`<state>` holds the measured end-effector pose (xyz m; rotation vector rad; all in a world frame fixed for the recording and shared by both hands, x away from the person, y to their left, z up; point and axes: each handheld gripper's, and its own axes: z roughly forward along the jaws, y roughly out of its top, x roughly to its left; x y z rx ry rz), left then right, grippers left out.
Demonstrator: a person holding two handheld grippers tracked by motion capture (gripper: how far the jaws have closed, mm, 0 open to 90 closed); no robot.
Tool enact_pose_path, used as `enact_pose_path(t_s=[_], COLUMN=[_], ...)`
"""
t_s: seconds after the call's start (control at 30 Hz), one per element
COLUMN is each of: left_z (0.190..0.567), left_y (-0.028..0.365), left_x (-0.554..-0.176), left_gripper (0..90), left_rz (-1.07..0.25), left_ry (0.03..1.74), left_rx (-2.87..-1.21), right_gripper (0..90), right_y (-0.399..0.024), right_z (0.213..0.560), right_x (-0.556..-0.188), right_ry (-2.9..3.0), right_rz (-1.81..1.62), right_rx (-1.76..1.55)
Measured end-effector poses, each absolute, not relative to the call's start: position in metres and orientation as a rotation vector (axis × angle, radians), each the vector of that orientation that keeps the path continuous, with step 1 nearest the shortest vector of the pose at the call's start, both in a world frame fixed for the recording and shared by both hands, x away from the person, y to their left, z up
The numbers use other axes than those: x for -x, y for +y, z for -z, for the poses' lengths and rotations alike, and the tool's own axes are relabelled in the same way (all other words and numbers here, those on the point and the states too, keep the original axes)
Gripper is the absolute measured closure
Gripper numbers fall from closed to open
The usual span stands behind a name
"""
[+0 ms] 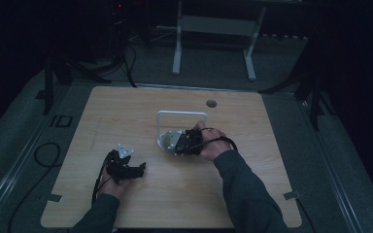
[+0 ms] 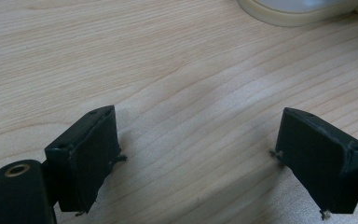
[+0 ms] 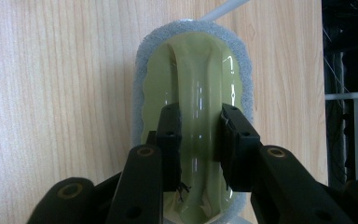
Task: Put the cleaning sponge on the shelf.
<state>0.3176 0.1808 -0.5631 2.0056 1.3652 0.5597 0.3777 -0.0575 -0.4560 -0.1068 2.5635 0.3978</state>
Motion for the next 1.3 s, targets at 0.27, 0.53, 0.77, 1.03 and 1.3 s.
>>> enact_pose_path(t_s=[0.27, 0.53, 0.77, 1.03, 1.3], left_z=[0.563, 0.563, 0.563, 0.563, 0.563], left_y=[0.181, 0.181, 0.181, 0.181, 0.181], left_x=[-0.318, -0.318, -0.318, -0.318, -0.318], left_gripper=[13.1, 13.1, 13.1, 13.1, 13.1], left_rz=[-0.56, -0.56, -0.56, -0.56, -0.56], left_ry=[1.366, 1.365, 1.365, 1.365, 1.365], left_rx=[-2.006, -2.006, -2.006, -2.006, -2.006], right_gripper=[71.4, 71.4, 71.4, 71.5, 71.4], right_y=[-0.053, -0.051, -0.049, -0.043, -0.041], right_z=[0.461, 0.466, 0.469, 0.473, 0.471], right_x=[-0.381, -0.385, -0.387, -0.389, -0.39], right_ry=[2.55, 2.552, 2.549, 2.54, 2.531], right_rz=[-0.385, -0.376, -0.371, -0.352, -0.335], right_rx=[0.111, 0.097, 0.097, 0.123, 0.134])
